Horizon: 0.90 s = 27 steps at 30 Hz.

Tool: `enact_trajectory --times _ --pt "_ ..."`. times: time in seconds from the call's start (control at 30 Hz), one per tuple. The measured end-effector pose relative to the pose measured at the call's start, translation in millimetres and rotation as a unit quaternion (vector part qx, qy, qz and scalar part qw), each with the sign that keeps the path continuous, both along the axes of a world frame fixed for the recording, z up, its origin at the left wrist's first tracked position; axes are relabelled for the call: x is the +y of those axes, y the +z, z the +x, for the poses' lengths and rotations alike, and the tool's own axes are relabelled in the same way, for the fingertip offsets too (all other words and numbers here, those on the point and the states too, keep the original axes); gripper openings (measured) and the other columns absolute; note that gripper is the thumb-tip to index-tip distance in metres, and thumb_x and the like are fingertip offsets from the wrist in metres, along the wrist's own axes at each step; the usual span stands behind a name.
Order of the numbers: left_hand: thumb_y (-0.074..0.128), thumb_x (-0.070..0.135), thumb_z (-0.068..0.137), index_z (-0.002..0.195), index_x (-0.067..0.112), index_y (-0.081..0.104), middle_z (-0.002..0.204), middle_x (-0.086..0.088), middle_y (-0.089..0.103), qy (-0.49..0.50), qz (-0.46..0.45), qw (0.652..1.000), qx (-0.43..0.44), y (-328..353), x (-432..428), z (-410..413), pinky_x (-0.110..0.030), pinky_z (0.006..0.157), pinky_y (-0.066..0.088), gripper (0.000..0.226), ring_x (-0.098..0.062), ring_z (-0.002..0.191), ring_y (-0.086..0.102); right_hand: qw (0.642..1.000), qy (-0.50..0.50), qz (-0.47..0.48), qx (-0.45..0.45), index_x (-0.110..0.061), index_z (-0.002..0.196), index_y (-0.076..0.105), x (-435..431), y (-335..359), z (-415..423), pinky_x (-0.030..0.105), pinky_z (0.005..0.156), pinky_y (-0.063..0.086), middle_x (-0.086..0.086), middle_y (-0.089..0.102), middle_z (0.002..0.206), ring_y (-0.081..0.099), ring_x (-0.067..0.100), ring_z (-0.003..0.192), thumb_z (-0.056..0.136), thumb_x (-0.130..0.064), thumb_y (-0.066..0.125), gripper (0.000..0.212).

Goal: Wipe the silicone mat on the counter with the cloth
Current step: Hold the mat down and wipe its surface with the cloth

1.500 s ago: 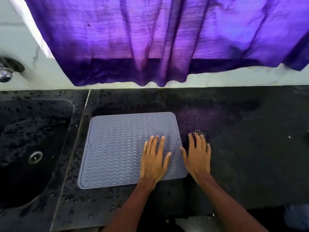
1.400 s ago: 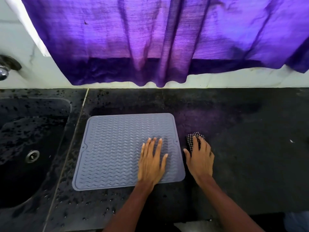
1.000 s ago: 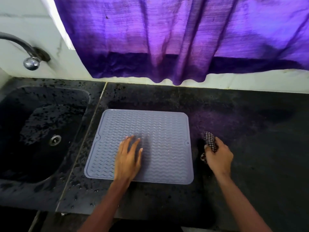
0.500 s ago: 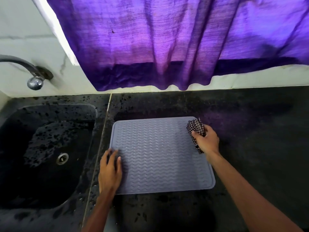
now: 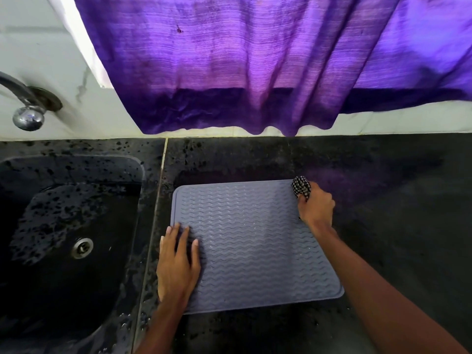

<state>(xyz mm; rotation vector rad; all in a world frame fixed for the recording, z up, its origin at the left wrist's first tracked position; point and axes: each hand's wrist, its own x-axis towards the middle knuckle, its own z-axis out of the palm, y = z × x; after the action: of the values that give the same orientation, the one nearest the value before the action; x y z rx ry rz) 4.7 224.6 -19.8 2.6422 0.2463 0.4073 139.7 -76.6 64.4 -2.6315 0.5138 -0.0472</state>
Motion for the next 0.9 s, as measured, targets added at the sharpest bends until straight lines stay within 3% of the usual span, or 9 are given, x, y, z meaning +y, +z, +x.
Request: enact_trajectory --times 0.13,0.3,0.43,0.63,0.7,0.77,0.9 --pt "0.042 0.047 0.097 0.139 0.002 0.056 0.152 -0.015 0.047 -0.011 -0.017 1.000 0.019 0 -1 0 -0.044 0.122 0.027 0.064 -0.031 0.146 0.037 0.999 0.000 0.030 -0.022 -0.011 0.124 0.058 11 0 4 0.045 0.093 0.045 0.019 0.068 0.108 0.060 0.041 0.103 0.088 -0.012 0.061 0.037" --pt "0.033 0.059 0.100 0.140 0.003 0.056 0.152 -0.015 0.047 -0.005 -0.022 1.000 0.009 2 -2 -1 -0.048 0.118 0.032 0.073 -0.031 0.145 0.037 0.998 0.021 0.048 -0.041 -0.008 0.111 0.064 39 -1 4 0.038 0.080 0.048 0.014 0.069 0.101 0.062 0.036 0.097 0.086 -0.010 0.061 0.025" --pt "0.031 0.060 0.100 0.139 0.002 0.056 0.152 -0.015 0.047 -0.008 -0.021 1.000 0.001 1 -2 -1 -0.047 0.118 0.032 0.074 -0.031 0.145 0.038 0.994 0.057 0.089 -0.037 -0.011 0.111 0.065 69 -5 3 0.035 0.080 0.050 0.010 0.071 0.096 0.064 0.031 0.094 0.085 -0.013 0.064 0.026" --pt "0.040 0.055 0.097 0.141 0.004 0.054 0.154 -0.012 0.045 -0.010 -0.034 0.999 0.009 0 0 -1 -0.047 0.119 0.031 0.069 -0.029 0.147 0.036 0.964 0.045 0.262 0.027 -0.014 0.109 0.067 69 5 17 0.023 0.075 0.047 -0.001 0.070 0.095 0.066 0.018 0.093 0.086 -0.019 0.069 0.024" --pt "0.044 0.051 0.095 0.141 0.004 0.055 0.154 -0.011 0.045 -0.009 -0.037 0.999 0.008 0 0 -1 -0.046 0.119 0.031 0.067 -0.028 0.147 0.035 0.975 0.033 0.222 0.000 -0.010 0.119 0.062 57 13 20 0.024 0.076 0.045 0.005 0.069 0.105 0.064 0.020 0.097 0.088 -0.018 0.067 0.031" --pt "0.046 0.049 0.095 0.141 0.004 0.055 0.154 -0.011 0.045 -0.011 -0.036 0.999 0.000 -1 0 -1 -0.045 0.119 0.031 0.065 -0.028 0.147 0.036 0.992 0.021 0.121 -0.030 -0.010 0.124 0.060 40 17 22 0.032 0.084 0.047 0.014 0.069 0.112 0.062 0.031 0.104 0.089 -0.016 0.065 0.036" --pt "0.047 0.048 0.095 0.140 0.003 0.056 0.153 -0.012 0.045 -0.012 -0.035 0.999 -0.011 -4 0 0 -0.044 0.119 0.031 0.063 -0.030 0.146 0.038 0.999 0.016 0.047 -0.012 -0.008 0.118 0.062 29 9 19 0.042 0.090 0.047 0.021 0.067 0.110 0.059 0.041 0.106 0.086 -0.010 0.062 0.032"
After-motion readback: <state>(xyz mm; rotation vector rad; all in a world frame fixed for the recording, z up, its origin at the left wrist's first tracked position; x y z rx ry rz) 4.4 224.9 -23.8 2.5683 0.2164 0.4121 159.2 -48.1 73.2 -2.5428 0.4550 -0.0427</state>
